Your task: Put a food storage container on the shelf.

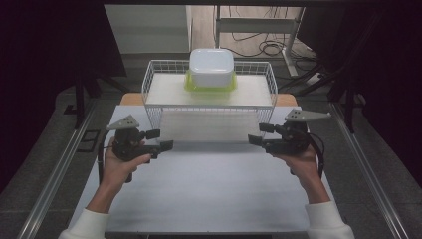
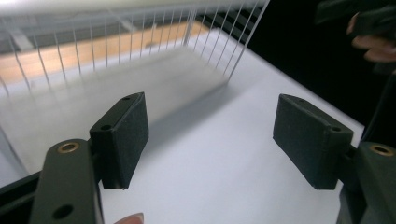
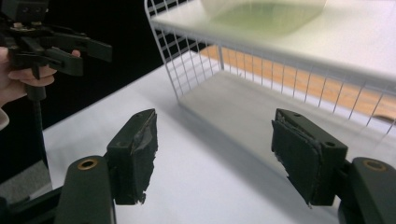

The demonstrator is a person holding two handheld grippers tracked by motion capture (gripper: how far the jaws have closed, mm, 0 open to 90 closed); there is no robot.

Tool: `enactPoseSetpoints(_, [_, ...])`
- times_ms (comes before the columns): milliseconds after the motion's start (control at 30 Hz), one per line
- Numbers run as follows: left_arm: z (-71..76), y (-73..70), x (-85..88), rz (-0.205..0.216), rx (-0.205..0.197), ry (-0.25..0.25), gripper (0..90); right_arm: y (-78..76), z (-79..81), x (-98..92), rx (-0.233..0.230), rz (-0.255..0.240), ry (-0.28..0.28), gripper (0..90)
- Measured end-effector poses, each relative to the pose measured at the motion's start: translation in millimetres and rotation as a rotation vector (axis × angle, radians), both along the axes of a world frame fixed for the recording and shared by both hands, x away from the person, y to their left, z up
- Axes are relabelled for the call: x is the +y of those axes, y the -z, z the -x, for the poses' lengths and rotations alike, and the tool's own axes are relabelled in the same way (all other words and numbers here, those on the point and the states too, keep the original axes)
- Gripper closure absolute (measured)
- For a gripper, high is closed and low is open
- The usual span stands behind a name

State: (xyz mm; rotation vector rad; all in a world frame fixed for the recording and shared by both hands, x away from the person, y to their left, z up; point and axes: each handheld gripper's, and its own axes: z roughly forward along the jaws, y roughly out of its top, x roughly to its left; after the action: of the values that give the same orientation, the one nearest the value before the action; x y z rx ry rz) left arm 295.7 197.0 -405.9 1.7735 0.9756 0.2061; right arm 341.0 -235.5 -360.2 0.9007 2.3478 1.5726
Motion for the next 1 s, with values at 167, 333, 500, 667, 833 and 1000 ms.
enactPoseSetpoints(167, [8.7,25.7,2.1,-0.022,0.019,-0.002,26.1,26.6,11.9,-3.5,0.032,-0.011,0.004,28.1])
enactPoseSetpoints(333, [18.3,41.9,5.1,-0.019,0.033,-0.011,26.0,55.2,19.9,-11.4,0.078,0.01,0.031,25.8])
enactPoseSetpoints(500, [22.9,60.5,1.6,-0.049,0.067,-0.006,25.9,84.8,26.0,-20.0,0.126,0.009,0.05,25.2])
enactPoseSetpoints(667, [21.2,77.1,-3.7,-0.087,0.091,-0.023,26.0,103.5,27.5,-24.4,0.147,0.045,0.053,24.6])
enactPoseSetpoints(833, [17.6,84.0,-3.5,-0.106,0.098,-0.046,25.7,117.5,26.6,-22.3,0.169,0.067,0.061,24.6])
enactPoseSetpoints(1000, [18.5,90.9,-1.9,-0.122,0.113,-0.061,25.8,126.1,26.9,-21.2,0.177,0.067,0.08,24.6])
